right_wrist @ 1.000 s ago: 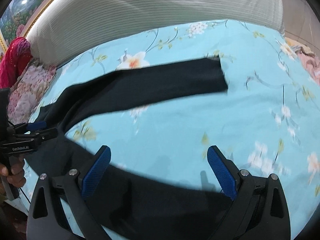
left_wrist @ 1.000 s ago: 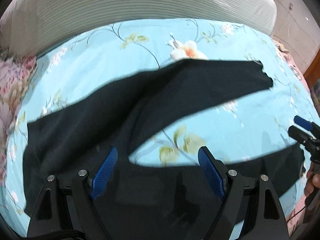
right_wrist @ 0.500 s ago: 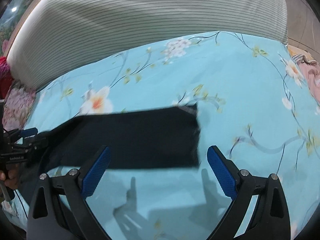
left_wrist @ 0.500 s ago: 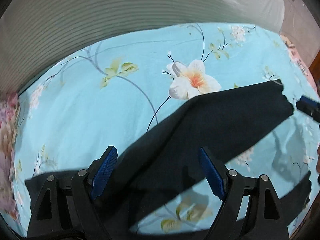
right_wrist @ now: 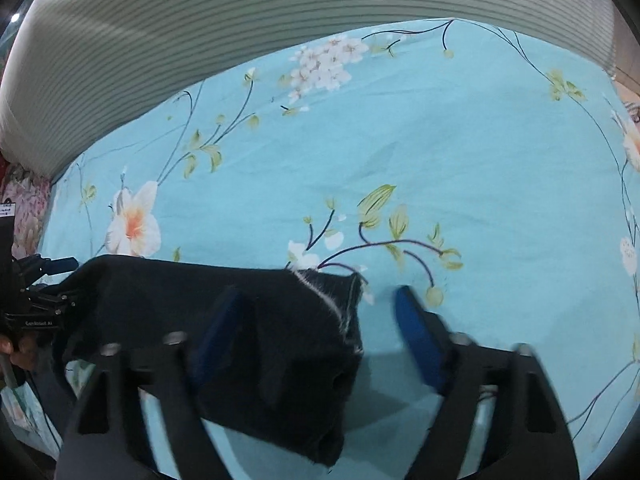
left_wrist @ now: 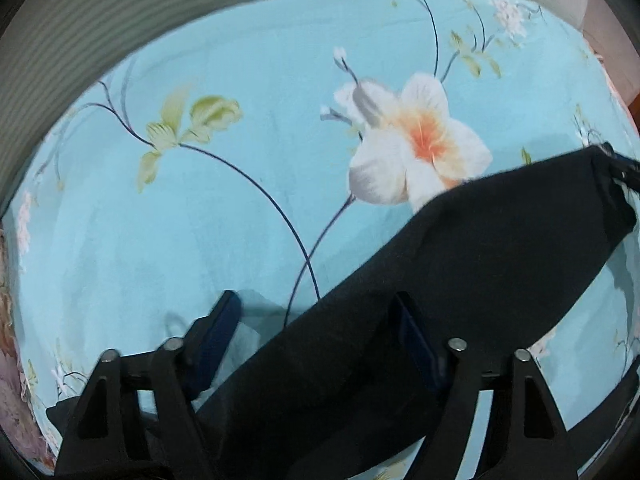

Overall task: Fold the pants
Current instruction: 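Grasp the pants edge with the left gripper while the right gripper grasps beside it, then lift the held pants and fold them over onto the other half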

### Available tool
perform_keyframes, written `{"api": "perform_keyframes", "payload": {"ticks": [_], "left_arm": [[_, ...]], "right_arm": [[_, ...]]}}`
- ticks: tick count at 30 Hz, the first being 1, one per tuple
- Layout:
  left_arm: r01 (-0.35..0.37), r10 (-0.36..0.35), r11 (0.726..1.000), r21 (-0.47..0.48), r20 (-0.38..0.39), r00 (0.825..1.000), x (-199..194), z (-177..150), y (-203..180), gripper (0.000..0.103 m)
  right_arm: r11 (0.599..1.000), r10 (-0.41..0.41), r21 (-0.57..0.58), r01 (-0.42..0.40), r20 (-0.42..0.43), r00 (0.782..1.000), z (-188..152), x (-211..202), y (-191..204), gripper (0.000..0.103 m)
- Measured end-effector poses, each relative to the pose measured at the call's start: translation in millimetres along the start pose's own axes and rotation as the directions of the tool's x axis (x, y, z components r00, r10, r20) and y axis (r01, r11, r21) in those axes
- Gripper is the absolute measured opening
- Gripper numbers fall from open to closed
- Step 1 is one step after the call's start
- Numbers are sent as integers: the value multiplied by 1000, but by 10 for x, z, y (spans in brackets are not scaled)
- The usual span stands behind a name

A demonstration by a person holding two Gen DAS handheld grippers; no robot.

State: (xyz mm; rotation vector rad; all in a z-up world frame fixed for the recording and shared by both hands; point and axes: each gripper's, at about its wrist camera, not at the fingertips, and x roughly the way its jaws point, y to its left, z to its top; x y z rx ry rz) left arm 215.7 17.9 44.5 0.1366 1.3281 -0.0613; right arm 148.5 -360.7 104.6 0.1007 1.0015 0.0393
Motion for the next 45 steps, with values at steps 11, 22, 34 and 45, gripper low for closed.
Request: {"api": "perform_keyframes", "payload": {"ticks": [11,22,34,45], "left_arm": [[90,-95,994,55,89,992,-422,-240,-33,6],[165,-177,983,85,159,971,-1125,-1024,-132,4],[209,-231,966,154,142,963,-1291,-1853,-530,4],[237,-264,952,192,129,956,-1312,-2352,-634,4]], "right_arm": [[990,139,30,-141,77,987,-106,-437,-68,8],[985,168,-50,-163,102,981,-772,-1195,-15,8],[996,86,-42,-84,65,994,-1859,-1607,42,7],[996,27,-85,-23,47,999,-2408,-1893,162,7]]}}
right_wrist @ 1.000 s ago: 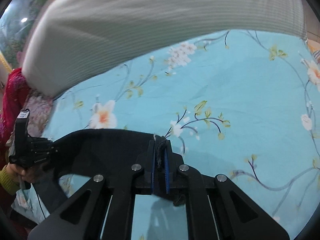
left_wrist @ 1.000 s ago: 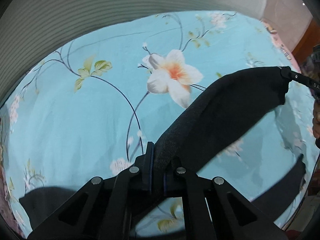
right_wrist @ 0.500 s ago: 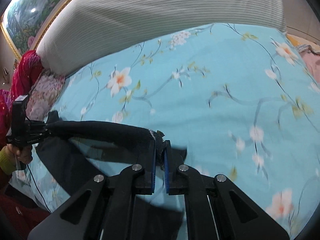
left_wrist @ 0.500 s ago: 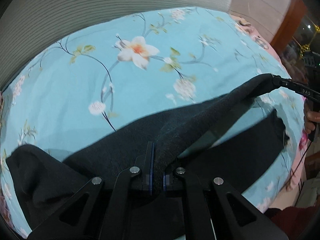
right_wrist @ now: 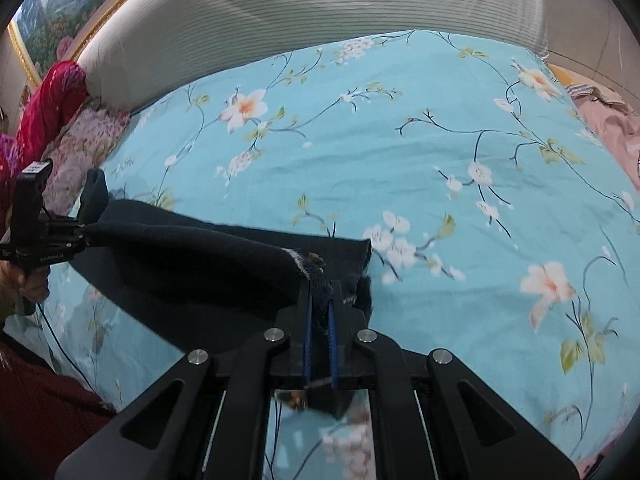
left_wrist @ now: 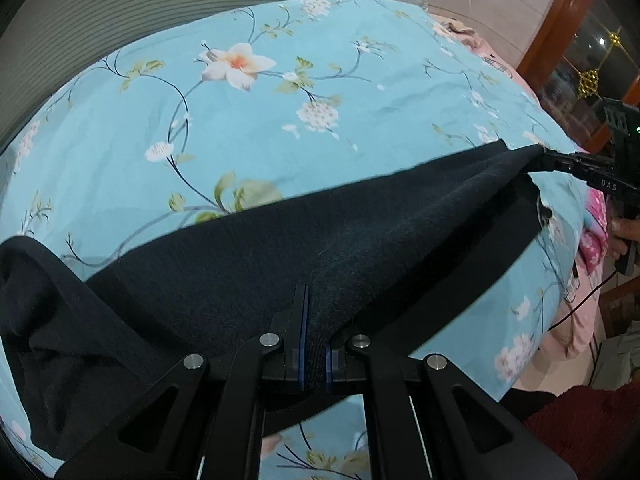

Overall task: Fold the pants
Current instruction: 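Lift the held pants and fold them over onto the other half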

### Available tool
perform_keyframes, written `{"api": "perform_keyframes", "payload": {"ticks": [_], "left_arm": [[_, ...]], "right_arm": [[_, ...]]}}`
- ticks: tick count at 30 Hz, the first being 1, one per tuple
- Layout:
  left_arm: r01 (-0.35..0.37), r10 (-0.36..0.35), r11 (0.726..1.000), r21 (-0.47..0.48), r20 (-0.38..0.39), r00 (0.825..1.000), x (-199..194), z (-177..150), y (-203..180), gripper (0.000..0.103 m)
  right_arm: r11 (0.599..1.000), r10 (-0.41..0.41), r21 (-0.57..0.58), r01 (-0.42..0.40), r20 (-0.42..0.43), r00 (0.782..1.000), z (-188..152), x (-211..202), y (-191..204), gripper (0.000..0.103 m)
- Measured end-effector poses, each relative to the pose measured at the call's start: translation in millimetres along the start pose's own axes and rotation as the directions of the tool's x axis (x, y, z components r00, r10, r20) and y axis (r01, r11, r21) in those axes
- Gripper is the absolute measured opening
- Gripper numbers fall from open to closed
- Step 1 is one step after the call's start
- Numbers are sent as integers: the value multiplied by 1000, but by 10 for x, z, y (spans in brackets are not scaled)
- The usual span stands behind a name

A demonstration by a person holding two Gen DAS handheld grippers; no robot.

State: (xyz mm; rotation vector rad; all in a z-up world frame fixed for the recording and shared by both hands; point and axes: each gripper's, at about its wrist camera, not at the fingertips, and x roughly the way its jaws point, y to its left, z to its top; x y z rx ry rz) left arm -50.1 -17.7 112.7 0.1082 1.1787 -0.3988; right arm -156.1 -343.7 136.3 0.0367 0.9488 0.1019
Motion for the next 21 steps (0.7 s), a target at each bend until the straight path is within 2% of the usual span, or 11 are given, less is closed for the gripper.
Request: {"api": "perform_keyframes", "payload": {"ticks": [7,13,18,20,21], "left_arm": [[10,-10,1000,16,-7,1000,73,-207,-23,4],[16,-15,1000,22,-35,999,173,-340,-49,5],[8,-7,1000,5,-89,996,284,-451,-42,16],[17,-19,1000,-19,-97,995,276,-485,-6,20],[14,-17,999,-31,-94,995,248,-499,6,26]], "right_arm": [[999,-27,-26,26,-28,999,-233,-65,108,7],[998,-60,-38,56,-87,994,-434,11,154,7],[995,-98,-27,95,-166,981,-557,143,131,8],[991,-135,-24,133,-186,973,-574,149,132,12],[989,-147,-17,147,-190,971,-572,125,128,13]]}}
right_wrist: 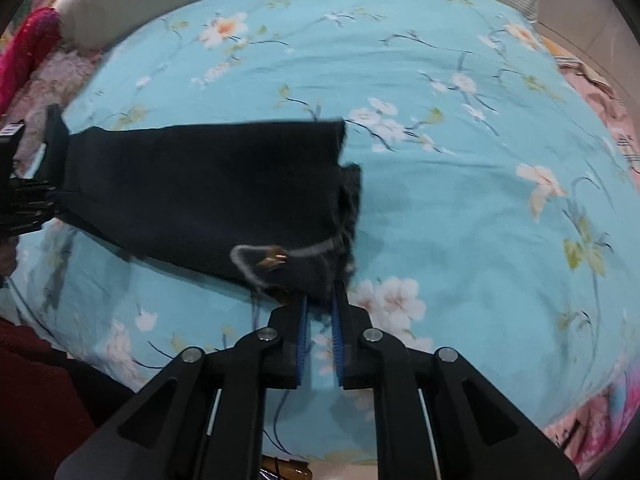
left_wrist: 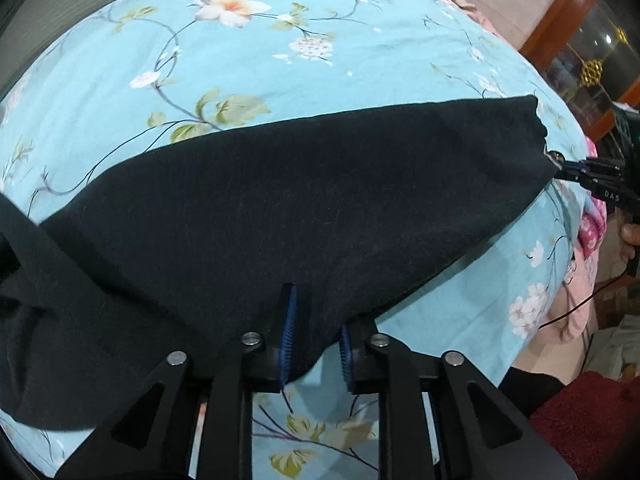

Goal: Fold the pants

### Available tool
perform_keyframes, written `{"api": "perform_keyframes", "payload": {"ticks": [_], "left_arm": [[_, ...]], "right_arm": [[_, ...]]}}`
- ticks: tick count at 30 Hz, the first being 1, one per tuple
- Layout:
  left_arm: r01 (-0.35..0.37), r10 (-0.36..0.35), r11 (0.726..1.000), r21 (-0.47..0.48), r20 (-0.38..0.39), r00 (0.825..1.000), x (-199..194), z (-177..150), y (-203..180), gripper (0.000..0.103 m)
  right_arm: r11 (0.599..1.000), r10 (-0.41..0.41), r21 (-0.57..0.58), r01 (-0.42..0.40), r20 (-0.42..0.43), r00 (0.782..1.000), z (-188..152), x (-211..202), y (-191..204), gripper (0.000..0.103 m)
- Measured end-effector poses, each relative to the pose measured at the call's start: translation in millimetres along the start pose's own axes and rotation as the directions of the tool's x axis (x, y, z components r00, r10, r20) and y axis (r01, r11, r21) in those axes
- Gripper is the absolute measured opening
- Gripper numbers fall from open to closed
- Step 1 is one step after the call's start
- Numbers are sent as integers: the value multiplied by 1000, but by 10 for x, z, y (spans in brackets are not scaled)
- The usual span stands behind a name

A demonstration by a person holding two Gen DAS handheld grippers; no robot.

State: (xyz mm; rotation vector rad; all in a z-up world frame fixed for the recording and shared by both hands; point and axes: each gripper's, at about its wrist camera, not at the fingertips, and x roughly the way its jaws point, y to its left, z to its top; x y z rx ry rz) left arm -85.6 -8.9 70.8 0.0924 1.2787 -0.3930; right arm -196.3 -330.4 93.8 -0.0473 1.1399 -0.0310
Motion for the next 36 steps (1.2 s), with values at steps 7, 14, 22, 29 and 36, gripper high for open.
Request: {"api": "perform_keyframes", "payload": {"ticks": [7,14,22,29,36], "left_arm": [[-6,10,993,-120,27,1000,-268,-112,161,49],[-29,44,961,-276,47,998,-524,-116,481,59],[-131,164,881,-454,32,986,-752,-18,990,68],[-175,223,781,-600,7,975,-855,122,1545,68],[-258,277,701,-665,-81,958,-731,425,2003,70]], "right_arm": [[993,17,111,-32,132,991,41,-424,-44,58],[984,147,71,-162,180,973,356,-396,431,58],[946,325,-62,-320,121,938,691,-46,1303,58],[884,444,-191,-427,55,894,981,102,2079,58],[802,542,-269,-533,-44,839,1147,274,2686,58]]}}
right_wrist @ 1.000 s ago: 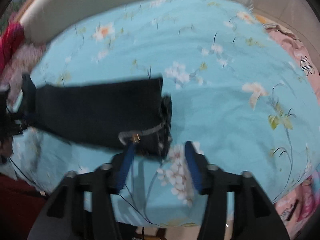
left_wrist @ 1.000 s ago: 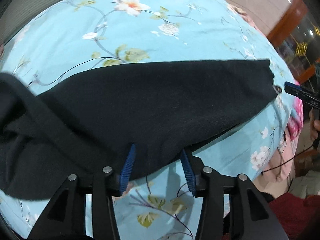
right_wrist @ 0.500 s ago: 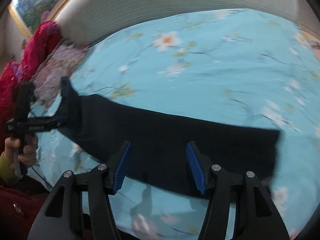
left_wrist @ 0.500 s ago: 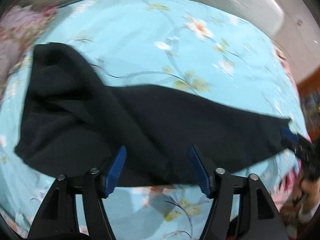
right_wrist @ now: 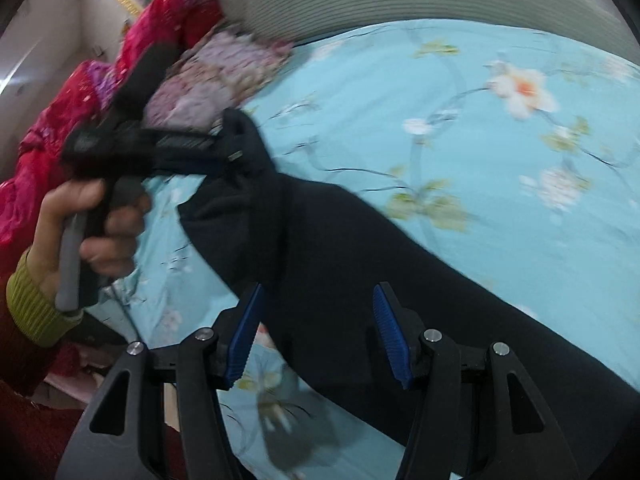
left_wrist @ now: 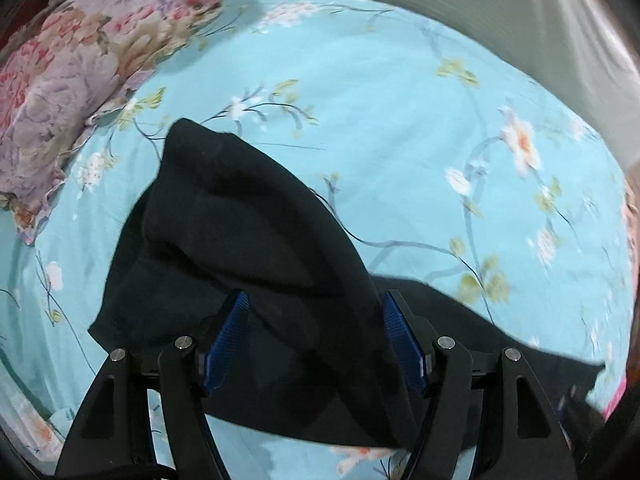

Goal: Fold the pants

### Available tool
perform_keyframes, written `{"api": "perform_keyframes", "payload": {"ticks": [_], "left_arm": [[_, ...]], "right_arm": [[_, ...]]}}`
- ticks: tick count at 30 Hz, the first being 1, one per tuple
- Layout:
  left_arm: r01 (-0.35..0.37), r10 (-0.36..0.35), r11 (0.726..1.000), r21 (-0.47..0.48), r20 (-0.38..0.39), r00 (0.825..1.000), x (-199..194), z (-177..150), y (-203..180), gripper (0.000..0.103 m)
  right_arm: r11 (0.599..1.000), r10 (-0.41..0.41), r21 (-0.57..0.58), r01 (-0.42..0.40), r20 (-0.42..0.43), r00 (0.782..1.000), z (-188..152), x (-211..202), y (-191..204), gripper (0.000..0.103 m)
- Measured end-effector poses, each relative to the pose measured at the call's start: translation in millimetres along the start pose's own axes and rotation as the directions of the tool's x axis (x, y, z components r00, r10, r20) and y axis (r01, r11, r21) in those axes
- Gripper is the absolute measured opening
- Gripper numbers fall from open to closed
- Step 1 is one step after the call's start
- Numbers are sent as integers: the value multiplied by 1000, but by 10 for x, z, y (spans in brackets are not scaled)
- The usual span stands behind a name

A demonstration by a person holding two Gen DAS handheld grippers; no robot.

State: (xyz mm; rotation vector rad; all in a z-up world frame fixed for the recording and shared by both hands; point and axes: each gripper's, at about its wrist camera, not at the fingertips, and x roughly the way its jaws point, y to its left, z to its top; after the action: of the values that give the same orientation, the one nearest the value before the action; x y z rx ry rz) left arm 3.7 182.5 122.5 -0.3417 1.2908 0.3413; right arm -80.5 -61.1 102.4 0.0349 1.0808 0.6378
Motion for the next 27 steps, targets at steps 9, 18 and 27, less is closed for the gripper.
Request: {"api": "perform_keyframes", "payload": {"ticks": [9,18,27], "left_arm": [[-81,77,994,-67,-59,995,341,275,94,65],[28,-26,996,-80,25,999,234,78,242,12],[198,-160,961,-192,199,967,-83,-378,843,10]], "right_arm": [[992,57,-107,-69,-110,992,174,682,414,58],[983,53,-167,-77,-148,988,258,966,457,10],[937,86,-325,-126,-134,987,227,714,804,7]]}}
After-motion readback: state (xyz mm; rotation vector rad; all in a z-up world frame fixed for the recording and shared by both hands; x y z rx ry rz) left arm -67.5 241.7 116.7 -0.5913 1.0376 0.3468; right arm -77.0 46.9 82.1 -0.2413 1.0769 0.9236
